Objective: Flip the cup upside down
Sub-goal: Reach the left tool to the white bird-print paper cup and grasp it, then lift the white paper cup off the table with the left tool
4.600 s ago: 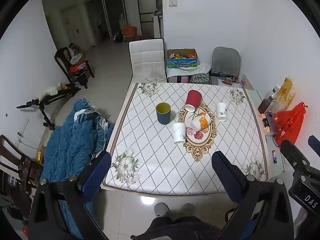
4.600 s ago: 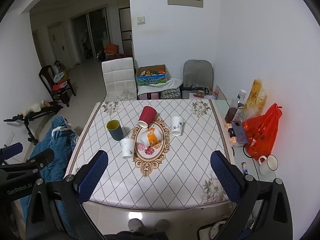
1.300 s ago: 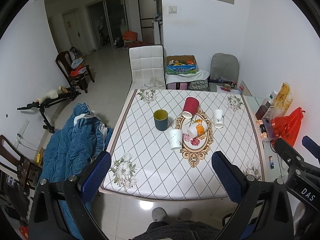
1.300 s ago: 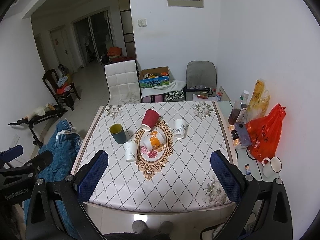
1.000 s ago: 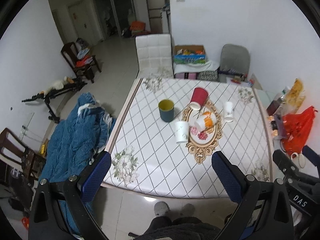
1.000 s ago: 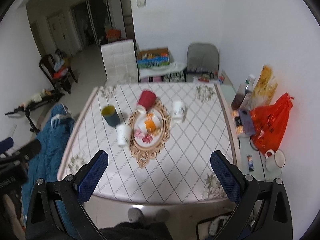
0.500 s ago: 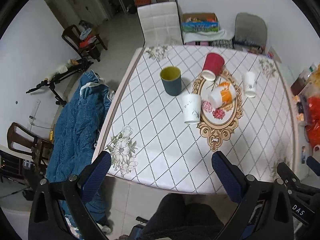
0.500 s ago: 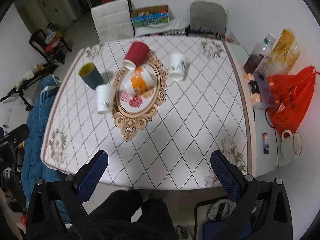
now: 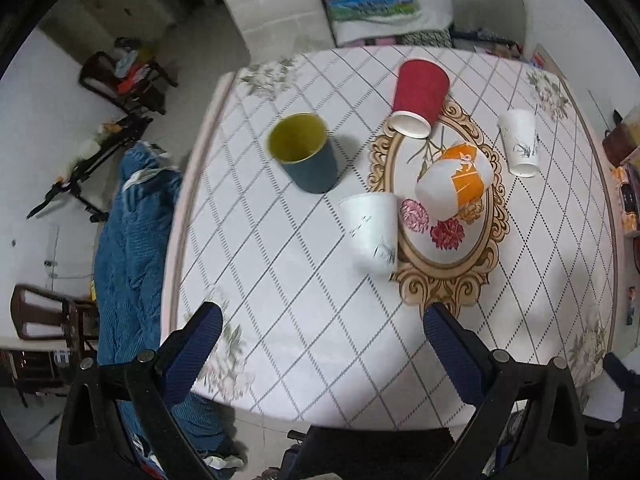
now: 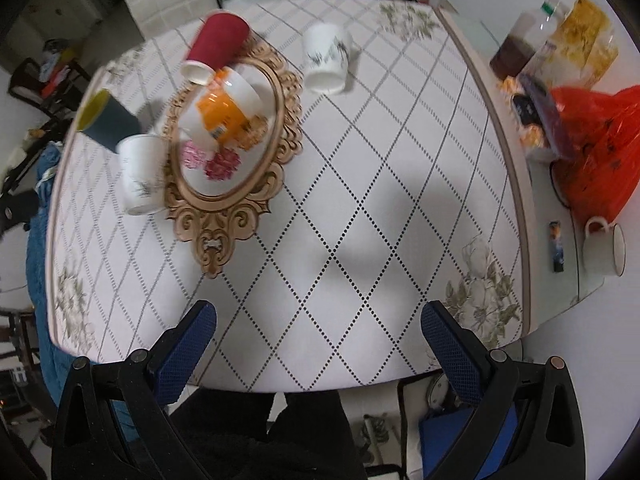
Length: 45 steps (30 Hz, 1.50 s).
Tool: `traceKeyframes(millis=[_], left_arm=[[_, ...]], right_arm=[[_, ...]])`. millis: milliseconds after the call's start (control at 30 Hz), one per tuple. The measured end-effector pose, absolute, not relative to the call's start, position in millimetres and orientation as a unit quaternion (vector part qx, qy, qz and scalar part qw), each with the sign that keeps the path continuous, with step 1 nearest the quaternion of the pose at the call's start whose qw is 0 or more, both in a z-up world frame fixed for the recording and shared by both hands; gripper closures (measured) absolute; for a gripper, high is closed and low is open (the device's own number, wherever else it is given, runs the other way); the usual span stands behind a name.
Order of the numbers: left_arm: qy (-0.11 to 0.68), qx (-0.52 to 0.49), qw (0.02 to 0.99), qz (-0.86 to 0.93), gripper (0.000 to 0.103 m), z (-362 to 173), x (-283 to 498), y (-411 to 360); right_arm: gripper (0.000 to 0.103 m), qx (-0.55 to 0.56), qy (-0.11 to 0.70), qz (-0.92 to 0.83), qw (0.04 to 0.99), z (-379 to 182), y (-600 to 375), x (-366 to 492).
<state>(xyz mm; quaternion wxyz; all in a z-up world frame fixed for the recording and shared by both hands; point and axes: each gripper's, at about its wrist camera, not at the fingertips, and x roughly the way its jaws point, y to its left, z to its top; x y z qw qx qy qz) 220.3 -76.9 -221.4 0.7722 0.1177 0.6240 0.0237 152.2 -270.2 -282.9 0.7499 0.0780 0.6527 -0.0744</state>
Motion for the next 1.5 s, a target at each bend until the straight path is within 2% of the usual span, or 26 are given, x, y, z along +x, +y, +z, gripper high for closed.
traceKeyframes(millis=[233, 433, 933, 1000, 1133, 1167, 1233, 1500], left_arm=[[0.653, 0.174, 0.737, -0.002, 0.000, -275.7, 272.0, -86.0], [0.711, 0.152, 0.687, -0.021, 0.000, -324.2, 300.4, -76.1], [0.751, 0.131, 0.645, -0.056, 0.003, -374.5, 308.4, -70.4], [0.751, 0.134, 0.644, -0.057, 0.015, -377.5, 308.6, -69.6], [0.753, 0.137, 0.641, -0.058, 0.020, -384.6, 315.5, -67.7], [0.752, 0.137, 0.642, -0.058, 0.029, -386.5, 316.3, -68.3], [0.755, 0.136, 0.639, -0.059, 0.041, -390.9, 317.0, -67.3], [0.740, 0.141, 0.655, -0.060, 0.042, -375.8, 302.7, -63.3]], right_arm=[[0.000, 0.076, 0.693, -0.098, 0.710, -334.5, -270.5, 182.1], [0.000, 0.077, 0.721, -0.102, 0.681, -366.1, -269.0, 199.1], [0.000, 0.086, 0.744, -0.104, 0.655, -397.0, -261.3, 224.0], [0.000, 0.084, 0.745, -0.104, 0.653, -398.9, -259.9, 225.5], [0.000, 0.082, 0.748, -0.102, 0.651, -405.1, -263.2, 227.1], [0.000, 0.081, 0.748, -0.102, 0.651, -406.1, -263.4, 226.9], [0.000, 0.079, 0.748, -0.101, 0.651, -407.6, -260.6, 228.2], [0.000, 0.075, 0.747, -0.099, 0.654, -399.6, -254.0, 224.0]])
